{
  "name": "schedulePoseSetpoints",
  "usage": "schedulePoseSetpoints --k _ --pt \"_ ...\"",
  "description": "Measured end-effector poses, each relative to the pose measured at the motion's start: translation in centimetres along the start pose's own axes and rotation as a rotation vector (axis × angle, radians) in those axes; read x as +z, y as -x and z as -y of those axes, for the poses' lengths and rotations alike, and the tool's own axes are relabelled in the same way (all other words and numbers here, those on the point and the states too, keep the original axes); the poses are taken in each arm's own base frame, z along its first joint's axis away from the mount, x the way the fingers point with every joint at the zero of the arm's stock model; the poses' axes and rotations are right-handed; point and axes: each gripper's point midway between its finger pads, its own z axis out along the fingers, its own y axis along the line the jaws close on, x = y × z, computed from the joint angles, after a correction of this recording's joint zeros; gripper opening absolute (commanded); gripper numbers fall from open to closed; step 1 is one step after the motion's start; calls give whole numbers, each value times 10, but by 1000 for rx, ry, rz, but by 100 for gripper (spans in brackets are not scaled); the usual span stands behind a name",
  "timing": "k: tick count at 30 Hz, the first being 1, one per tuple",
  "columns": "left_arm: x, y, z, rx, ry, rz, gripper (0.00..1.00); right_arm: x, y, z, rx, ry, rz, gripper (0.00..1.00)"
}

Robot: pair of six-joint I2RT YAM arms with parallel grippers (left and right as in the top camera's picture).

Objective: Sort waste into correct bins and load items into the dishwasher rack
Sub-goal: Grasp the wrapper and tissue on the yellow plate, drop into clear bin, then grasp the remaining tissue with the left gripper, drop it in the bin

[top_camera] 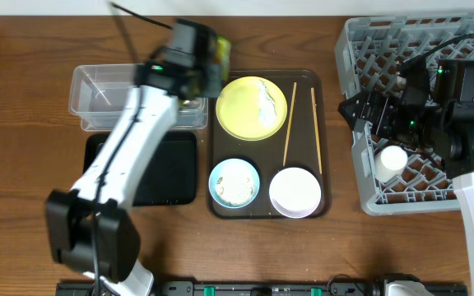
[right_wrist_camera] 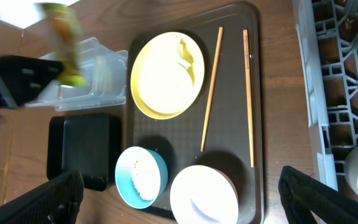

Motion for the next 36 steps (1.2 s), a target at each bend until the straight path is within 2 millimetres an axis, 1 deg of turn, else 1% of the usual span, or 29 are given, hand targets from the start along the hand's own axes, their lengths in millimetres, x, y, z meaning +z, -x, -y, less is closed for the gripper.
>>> schedulePoseSetpoints --k 1,2,3,4,5,7,9,11,14,15,16,19,21,23,24,26,29,31,33,36 --pt "-2 3 -16 -21 41 4 6 0 0 0 0 0 0 98" --pt "-2 2 -29 -37 75 -2 9 0 0 0 0 0 0 98" --pt "1 1 -43 -54 106 -13 17 0 0 0 0 0 0 98" --pt "4 0 -52 -63 128 -21 33 0 0 0 0 0 0 98" --pt "9 -2 -62 -82 148 -31 38 0 0 0 0 0 0 98" --pt "16 -5 -71 -106 156 -49 46 0 0 0 0 0 0 98" --pt "18 -6 -68 -113 131 -58 50 0 0 0 0 -1 1 98" --pt "19 -5 -55 -109 83 -55 53 0 0 1 0 -3 1 98" --pt "20 -1 -20 -68 -17 -34 53 0 0 1 0 -8 2 98" --pt "20 2 -3 -42 -53 -18 54 0 1 2 0 -9 3 98" --pt "19 3 9 -21 -78 -5 54 0 1 2 0 -10 3 98" --pt "20 6 61 84 -172 44 55 0 1 2 0 -11 3 98" --pt "27 1 86 133 -205 53 55 0 0 2 0 -11 2 98" --pt "47 -10 108 175 -227 37 55 0 -1 2 3 -13 -2 98" --pt "59 -16 115 186 -232 25 55 0 -2 3 4 -14 -6 98" --pt "90 -34 122 202 -229 -21 55 0 -3 3 7 -16 -10 98" --pt "128 -60 123 188 -214 -87 54 0 -5 4 11 -18 -17 99" --pt "146 -75 121 160 -200 -131 50 0 -6 4 14 -20 -23 99" --pt "154 -84 120 137 -198 -157 43 0 -7 4 15 -21 -27 98" --pt "157 -90 124 110 -223 -182 20 0 -8 5 17 -22 -29 98"
